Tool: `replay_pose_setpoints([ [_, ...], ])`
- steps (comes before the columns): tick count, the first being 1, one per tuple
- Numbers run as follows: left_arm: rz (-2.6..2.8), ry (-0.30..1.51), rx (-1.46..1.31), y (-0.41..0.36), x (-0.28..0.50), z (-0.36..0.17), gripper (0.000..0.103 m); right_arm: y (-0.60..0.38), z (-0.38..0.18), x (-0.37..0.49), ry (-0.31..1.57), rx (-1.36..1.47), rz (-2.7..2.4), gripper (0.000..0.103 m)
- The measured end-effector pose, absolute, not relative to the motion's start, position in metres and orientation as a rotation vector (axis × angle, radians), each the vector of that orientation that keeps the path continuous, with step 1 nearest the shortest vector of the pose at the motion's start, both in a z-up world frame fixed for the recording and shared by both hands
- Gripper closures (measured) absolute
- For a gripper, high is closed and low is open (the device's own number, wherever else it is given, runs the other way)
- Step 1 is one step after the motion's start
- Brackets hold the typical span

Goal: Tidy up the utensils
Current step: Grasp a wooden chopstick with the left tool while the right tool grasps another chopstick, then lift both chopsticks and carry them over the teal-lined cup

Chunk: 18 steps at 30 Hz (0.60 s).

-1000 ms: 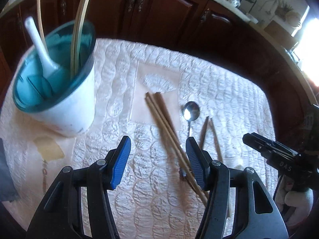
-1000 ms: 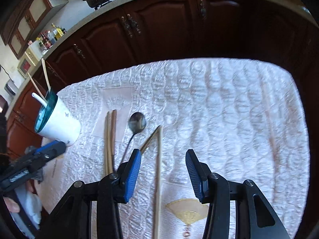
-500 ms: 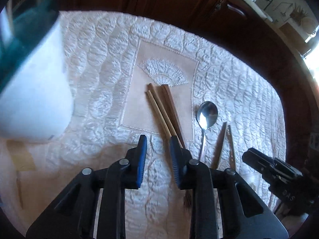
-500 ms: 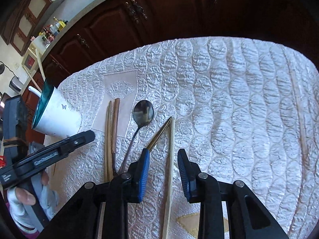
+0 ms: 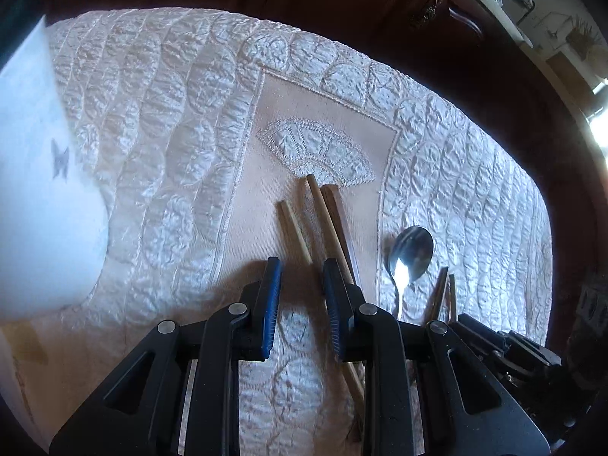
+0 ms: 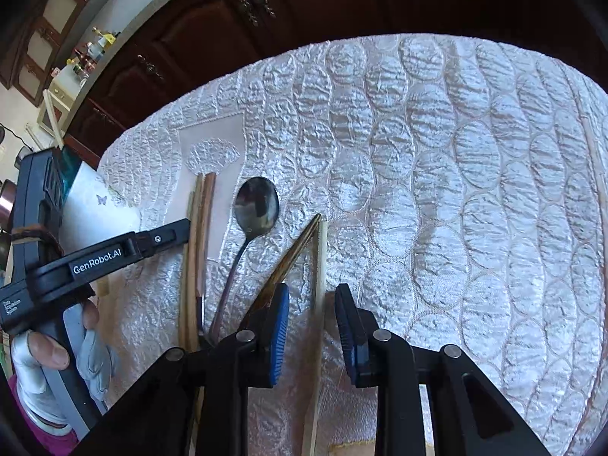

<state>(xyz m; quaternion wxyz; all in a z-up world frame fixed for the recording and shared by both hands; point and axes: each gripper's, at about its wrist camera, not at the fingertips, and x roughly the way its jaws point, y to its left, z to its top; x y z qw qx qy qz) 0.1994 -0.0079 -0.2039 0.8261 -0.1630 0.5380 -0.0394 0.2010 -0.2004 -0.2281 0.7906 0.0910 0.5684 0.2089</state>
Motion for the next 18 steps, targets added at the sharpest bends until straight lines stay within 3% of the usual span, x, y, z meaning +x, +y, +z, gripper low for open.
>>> replay_pose_setpoints([
  [4, -0.075, 1.145, -0.352, -0.009, 0.207, -0.206, 0.092, -0.198, -0.234, 0.206, 1.221, 0.215, 0.452, 0.091],
  [7, -0.075, 1.144, -0.341, -0.011, 0.21, -0.205, 0.093, -0.199, -0.238, 0.211, 1.218, 0.234, 0.458, 0.097],
  [18, -0.19, 1.066, -0.315, 0.002, 0.165, -0.153, 0.098, -0.227, -0.188, 0.185, 1.125, 0.234, 0.51, 0.098],
])
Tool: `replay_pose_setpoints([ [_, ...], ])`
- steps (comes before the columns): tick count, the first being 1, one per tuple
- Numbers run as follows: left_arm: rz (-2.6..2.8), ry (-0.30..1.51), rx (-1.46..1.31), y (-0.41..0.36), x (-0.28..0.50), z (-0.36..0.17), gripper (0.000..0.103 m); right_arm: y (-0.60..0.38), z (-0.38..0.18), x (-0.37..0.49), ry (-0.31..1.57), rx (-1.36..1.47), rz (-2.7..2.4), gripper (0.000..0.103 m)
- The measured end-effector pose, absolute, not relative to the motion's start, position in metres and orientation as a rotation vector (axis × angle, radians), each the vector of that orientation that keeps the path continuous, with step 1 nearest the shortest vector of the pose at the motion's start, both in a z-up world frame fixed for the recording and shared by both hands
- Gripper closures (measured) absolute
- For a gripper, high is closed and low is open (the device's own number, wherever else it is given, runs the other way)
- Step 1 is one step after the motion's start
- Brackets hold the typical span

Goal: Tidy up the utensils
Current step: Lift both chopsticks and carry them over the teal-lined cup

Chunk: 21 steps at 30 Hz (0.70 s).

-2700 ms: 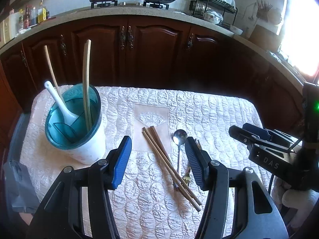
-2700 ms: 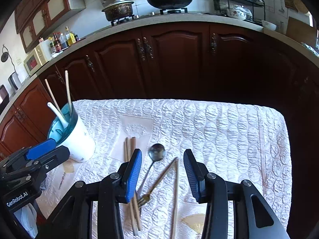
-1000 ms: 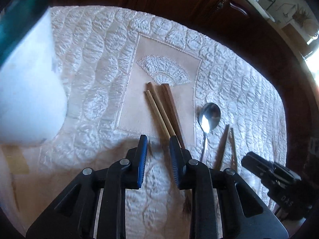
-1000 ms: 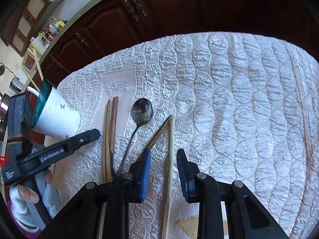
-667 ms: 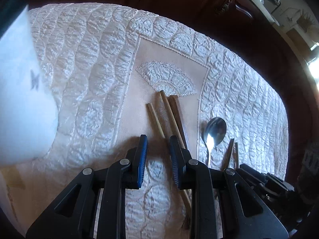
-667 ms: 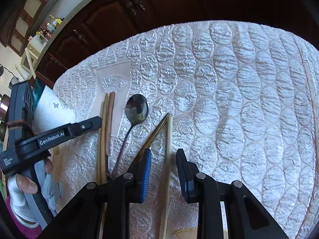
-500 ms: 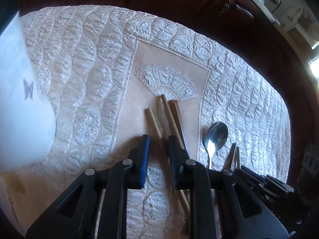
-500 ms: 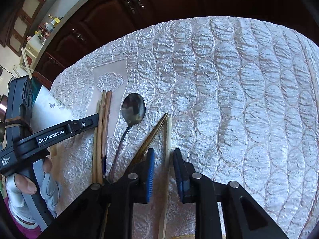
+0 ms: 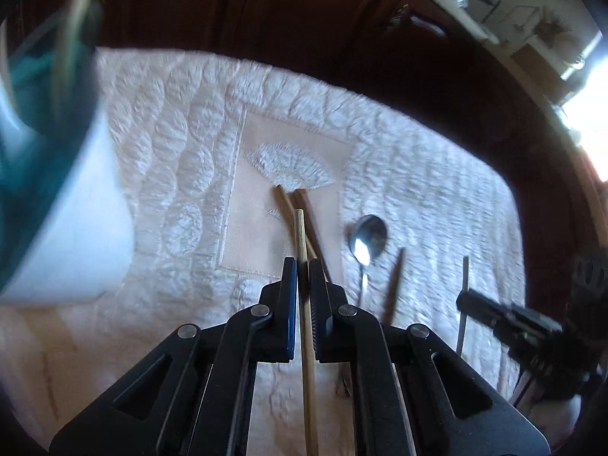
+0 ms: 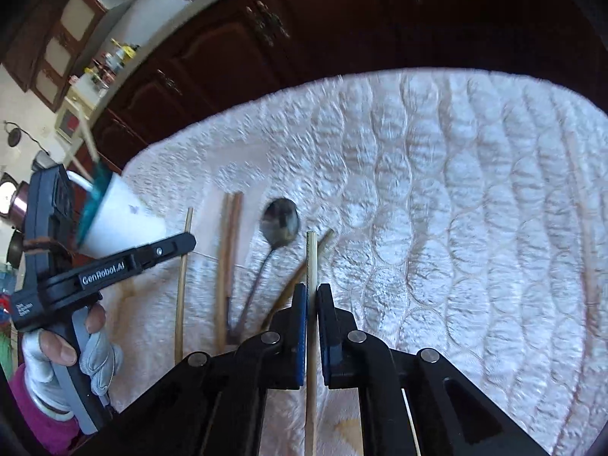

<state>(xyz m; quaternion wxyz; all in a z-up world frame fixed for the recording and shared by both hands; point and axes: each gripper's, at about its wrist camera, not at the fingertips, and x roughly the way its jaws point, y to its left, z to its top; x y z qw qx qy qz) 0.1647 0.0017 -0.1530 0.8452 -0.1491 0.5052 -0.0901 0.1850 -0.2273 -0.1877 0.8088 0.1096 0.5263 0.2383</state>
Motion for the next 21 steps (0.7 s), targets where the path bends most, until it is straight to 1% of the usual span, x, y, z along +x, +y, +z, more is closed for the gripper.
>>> replay_pose_setpoints([
  [7, -0.23, 0.968, -0.282, 0.021, 0.12, -0.105, 0.098, -0.235, -0.132, 0.154, 1.019, 0.219, 0.557, 0.098],
  [13, -0.24, 0.884, -0.263, 0.034, 0.082, -0.069, 0.099, -0.23, -0.097, 0.124, 0.949, 0.168, 0.588, 0.098],
  [21, -0.23, 0.805, -0.265, 0.05, 0.049, -0.04, 0.099, -0.22, -0.057, 0.095, 0.866, 0.111, 0.635, 0.098],
])
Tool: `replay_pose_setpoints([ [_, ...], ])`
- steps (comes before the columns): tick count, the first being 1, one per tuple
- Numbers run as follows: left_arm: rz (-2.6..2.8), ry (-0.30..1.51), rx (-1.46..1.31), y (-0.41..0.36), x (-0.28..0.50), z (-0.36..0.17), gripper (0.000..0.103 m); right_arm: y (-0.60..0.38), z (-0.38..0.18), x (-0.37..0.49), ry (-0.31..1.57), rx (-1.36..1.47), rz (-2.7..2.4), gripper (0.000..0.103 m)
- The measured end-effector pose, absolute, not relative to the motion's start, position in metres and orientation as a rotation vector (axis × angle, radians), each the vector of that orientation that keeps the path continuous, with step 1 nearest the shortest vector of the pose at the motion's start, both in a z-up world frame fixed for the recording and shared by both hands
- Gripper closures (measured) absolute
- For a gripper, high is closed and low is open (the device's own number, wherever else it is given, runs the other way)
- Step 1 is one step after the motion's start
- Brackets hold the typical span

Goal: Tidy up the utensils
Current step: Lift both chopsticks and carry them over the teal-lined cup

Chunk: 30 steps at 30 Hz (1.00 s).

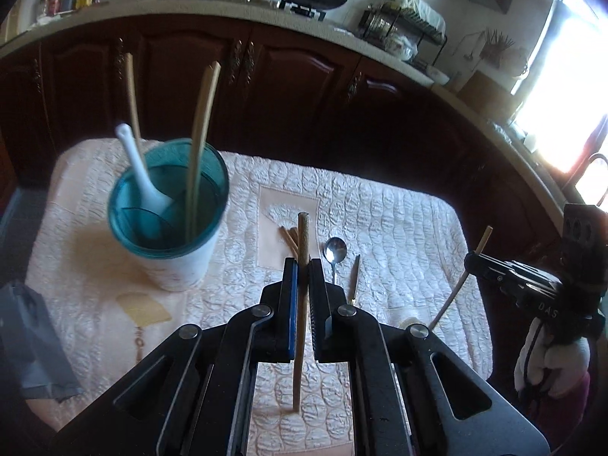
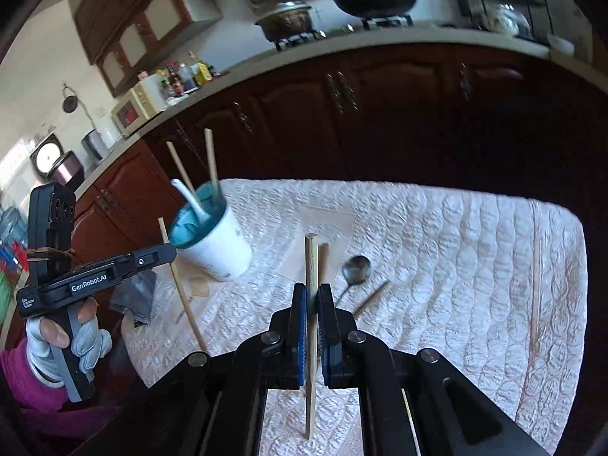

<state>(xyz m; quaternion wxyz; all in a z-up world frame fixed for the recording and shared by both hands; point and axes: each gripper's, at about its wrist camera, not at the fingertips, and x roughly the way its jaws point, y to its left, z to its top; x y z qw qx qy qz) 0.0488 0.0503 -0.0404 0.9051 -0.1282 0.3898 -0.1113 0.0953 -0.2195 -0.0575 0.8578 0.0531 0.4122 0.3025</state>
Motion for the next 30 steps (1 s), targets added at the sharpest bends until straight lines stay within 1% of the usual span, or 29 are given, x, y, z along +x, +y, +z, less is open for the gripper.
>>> replay_pose_setpoints([
  [8, -0.2, 0.729, -0.275, 0.066, 0.032, -0.01, 0.099, -0.197, -0.024, 0.09, 0.798, 0.063, 0.678, 0.098],
  [20, -0.099, 0.551, -0.273, 0.124, 0.022, 0.067, 0.099, -0.137, 0.04, 0.097, 0.668, -0.008, 0.789, 0.098],
  [25, -0.056, 0.521, -0.287, 0.146, 0.026, 0.082, 0.099, -0.111, 0.06, 0.109, 0.639, -0.011, 0.813, 0.098],
  [30, -0.012, 0.503, -0.269, 0.161, 0.033, 0.087, 0.099, -0.088, 0.072, 0.121, 0.616, -0.008, 0.826, 0.098],
])
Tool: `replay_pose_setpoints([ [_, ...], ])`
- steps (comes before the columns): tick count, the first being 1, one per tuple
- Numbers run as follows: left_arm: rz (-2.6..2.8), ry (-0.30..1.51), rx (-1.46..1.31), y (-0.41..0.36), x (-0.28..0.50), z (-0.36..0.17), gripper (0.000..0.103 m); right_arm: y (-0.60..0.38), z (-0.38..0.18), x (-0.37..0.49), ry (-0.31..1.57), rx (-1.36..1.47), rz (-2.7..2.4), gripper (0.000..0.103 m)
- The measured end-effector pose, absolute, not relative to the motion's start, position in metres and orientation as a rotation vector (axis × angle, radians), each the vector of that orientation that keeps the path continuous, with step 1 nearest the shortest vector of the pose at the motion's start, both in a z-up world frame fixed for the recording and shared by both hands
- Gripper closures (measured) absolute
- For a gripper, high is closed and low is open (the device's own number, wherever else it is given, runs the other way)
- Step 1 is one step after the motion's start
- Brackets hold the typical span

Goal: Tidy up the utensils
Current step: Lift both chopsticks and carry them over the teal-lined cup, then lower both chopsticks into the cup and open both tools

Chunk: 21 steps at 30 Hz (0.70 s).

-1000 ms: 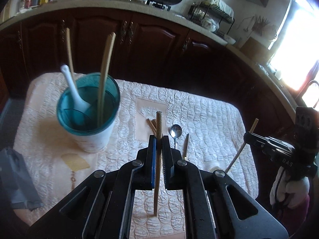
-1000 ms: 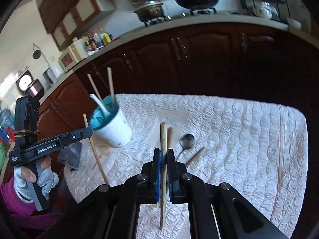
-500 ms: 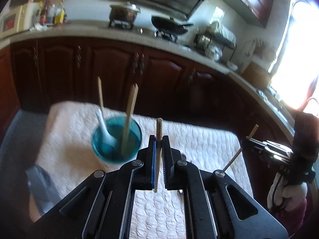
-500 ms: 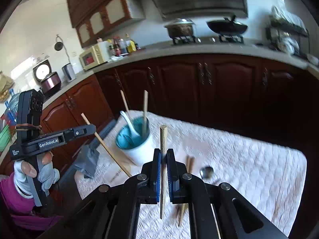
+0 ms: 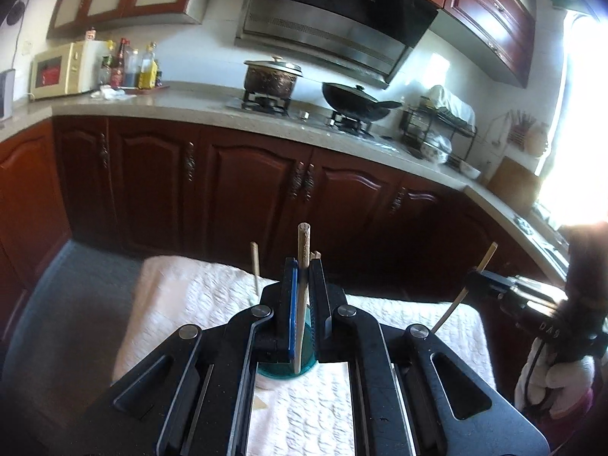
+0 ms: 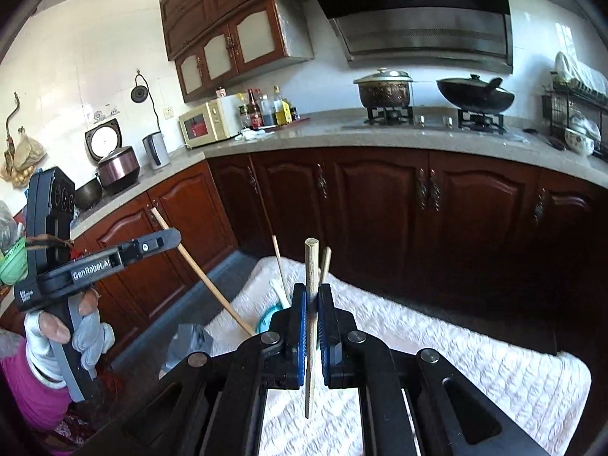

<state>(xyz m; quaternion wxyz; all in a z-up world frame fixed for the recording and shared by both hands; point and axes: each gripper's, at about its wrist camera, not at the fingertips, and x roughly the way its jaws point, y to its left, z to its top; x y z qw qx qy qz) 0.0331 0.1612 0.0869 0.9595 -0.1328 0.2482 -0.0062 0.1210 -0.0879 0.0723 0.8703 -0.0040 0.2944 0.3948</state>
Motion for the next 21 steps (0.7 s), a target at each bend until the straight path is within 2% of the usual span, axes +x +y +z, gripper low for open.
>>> replay_pose_setpoints([
  [7, 0.059, 0.515, -0.243, 0.172, 0.05, 0.071, 0.099, -0.053, 0.083, 0.146, 0.603, -0.001, 0.832, 0.098],
  [21, 0.114, 0.597, -0.249, 0.182, 0.085, 0.021, 0.099, -0.004, 0.047, 0.201, 0.665, 0.021, 0.798, 0.098],
])
